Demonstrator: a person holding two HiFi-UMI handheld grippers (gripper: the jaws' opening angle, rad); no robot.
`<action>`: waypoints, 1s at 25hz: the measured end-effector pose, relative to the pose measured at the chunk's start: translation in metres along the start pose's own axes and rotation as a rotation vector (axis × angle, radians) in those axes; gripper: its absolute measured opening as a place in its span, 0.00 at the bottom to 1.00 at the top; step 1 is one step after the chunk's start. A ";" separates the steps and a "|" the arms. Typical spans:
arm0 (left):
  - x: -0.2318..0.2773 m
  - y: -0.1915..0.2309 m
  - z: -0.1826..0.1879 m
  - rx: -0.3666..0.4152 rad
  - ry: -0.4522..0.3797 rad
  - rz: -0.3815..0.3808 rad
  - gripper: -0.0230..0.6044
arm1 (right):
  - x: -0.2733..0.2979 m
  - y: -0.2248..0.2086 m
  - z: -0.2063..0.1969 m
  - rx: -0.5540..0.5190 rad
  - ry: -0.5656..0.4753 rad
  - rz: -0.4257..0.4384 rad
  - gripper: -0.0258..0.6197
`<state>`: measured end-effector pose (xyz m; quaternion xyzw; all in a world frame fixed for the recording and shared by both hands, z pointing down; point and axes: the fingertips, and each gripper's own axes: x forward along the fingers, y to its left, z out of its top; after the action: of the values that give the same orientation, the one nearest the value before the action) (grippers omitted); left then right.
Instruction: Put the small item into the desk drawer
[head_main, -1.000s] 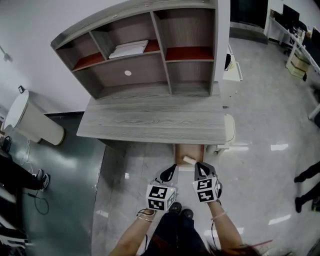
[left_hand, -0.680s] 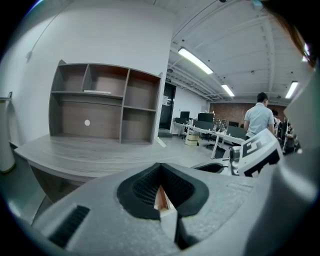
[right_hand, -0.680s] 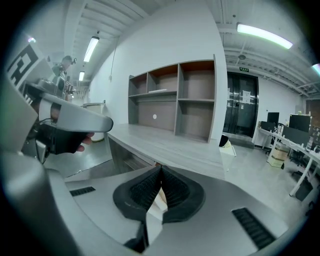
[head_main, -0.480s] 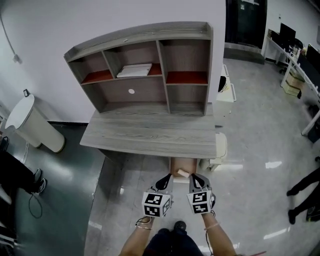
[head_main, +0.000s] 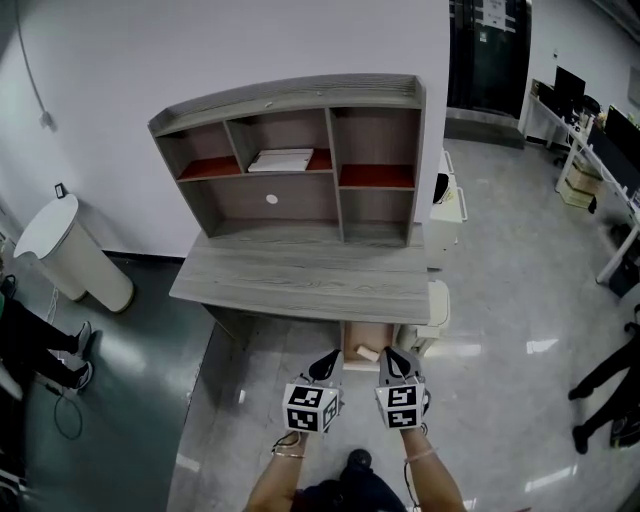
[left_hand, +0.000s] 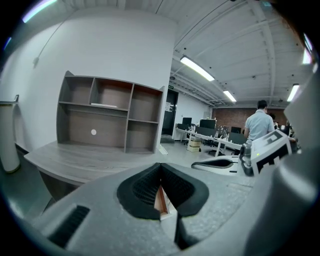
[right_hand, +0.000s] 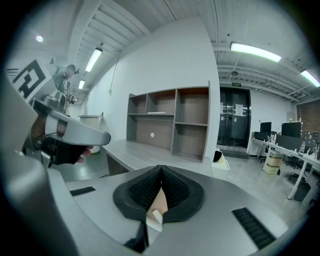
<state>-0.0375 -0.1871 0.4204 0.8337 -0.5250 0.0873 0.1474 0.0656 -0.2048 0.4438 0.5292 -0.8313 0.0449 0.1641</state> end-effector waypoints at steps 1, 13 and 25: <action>-0.004 -0.001 0.003 0.001 -0.006 -0.004 0.06 | -0.003 0.002 0.004 0.001 -0.009 -0.003 0.04; -0.056 -0.009 0.035 0.022 -0.086 -0.057 0.06 | -0.053 0.028 0.044 0.000 -0.099 -0.058 0.04; -0.103 -0.033 0.053 0.078 -0.136 -0.111 0.06 | -0.102 0.050 0.071 -0.028 -0.146 -0.101 0.04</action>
<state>-0.0528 -0.1042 0.3349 0.8705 -0.4831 0.0426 0.0833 0.0437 -0.1126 0.3490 0.5699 -0.8139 -0.0139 0.1124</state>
